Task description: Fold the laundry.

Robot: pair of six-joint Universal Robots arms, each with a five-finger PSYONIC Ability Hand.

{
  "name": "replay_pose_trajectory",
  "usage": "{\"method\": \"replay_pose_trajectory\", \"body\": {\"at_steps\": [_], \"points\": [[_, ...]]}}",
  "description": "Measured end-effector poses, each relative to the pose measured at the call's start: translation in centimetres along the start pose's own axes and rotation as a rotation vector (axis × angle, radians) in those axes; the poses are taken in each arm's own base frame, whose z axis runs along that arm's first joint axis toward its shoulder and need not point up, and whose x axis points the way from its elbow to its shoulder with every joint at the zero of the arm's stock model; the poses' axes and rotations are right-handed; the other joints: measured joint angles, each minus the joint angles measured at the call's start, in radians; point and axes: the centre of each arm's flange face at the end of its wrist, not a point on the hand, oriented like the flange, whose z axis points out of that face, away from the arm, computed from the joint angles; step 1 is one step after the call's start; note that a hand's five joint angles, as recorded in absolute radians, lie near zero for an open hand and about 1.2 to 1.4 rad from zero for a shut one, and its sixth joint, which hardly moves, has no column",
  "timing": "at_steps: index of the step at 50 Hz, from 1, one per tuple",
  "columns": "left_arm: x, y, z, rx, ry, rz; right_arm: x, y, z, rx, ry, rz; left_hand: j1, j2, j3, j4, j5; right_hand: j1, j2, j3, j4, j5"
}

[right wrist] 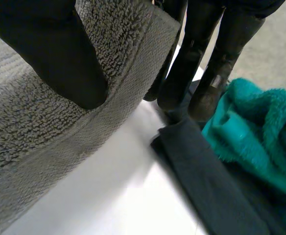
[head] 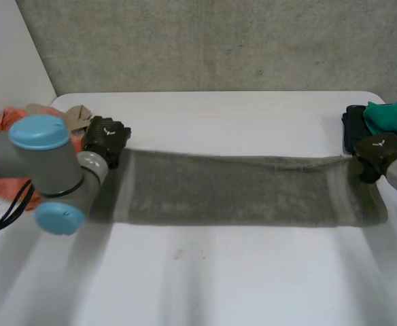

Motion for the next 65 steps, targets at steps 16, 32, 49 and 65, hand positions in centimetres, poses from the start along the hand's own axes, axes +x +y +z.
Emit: {"method": "replay_pose_trajectory", "body": {"at_steps": [16,32,49,65], "points": [[2.3,2.1,5.6,0.058,-0.037,0.016,-1.9,-1.0,4.0,0.078,0.141,-0.044,-0.891,-0.851,-0.838,-0.858,-0.806,-0.823,-0.906,-0.902,-0.902,-0.854],[1.8,-2.2,-1.5,0.064,0.019,0.006,-2.0,-2.2,-3.5,0.056,0.022,-0.011,-0.968,-0.994,-0.981,-0.997,-0.933,-0.854,-0.961,-0.971,-0.95,-0.906],[2.1,-2.2,-6.0,0.023,0.07,-0.086,-3.1,3.8,-3.2,-0.007,-0.108,-0.02,-0.968,-0.994,-0.981,-0.997,-0.933,-0.212,-0.238,-0.264,-0.272,-0.268],[0.8,-3.5,-7.1,0.051,0.045,-0.088,6.3,5.9,-3.9,-0.095,0.193,-0.092,-0.968,-0.994,-0.981,-0.997,-0.933,-0.033,-0.001,0.001,0.0,-0.016]]}}
